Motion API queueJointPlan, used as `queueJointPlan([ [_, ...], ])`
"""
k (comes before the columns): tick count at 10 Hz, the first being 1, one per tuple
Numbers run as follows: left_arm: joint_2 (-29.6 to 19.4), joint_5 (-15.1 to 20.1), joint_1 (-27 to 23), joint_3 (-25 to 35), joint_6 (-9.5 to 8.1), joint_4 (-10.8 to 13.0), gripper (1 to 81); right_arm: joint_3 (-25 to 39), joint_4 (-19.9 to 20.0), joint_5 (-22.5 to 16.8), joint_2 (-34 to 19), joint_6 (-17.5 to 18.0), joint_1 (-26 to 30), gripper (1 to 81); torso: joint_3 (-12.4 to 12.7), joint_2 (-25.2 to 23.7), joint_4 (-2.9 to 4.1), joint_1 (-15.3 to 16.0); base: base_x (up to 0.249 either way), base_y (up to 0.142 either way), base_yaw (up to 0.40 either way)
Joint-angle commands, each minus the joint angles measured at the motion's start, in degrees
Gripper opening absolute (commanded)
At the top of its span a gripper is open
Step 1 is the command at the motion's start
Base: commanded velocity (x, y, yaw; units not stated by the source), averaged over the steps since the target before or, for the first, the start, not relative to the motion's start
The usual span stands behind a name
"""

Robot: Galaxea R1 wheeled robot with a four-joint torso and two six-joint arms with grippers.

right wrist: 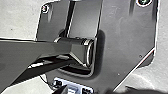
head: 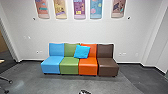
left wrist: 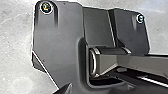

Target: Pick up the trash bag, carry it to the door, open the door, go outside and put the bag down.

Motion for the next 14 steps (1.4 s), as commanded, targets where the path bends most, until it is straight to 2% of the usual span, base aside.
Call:
queueJointPlan([
  [1, 0.71, 3.49, -2.04, 0.17, 0.01, 0.31, 81.1, 0.38, -0.32, -3.21, -0.08, -0.26, 2.03, 81.1, 0.00, 0.00, 0.00, 0.05, 0.147, 0.000, 0.000],
  [14, 0.36, 3.58, -2.04, 0.09, 0.01, 0.40, 81.1, -1.11, -0.67, -3.21, 0.89, -0.27, 2.03, 81.1, 0.00, 0.00, 0.00, 0.05, 0.140, 0.000, 0.000],
])
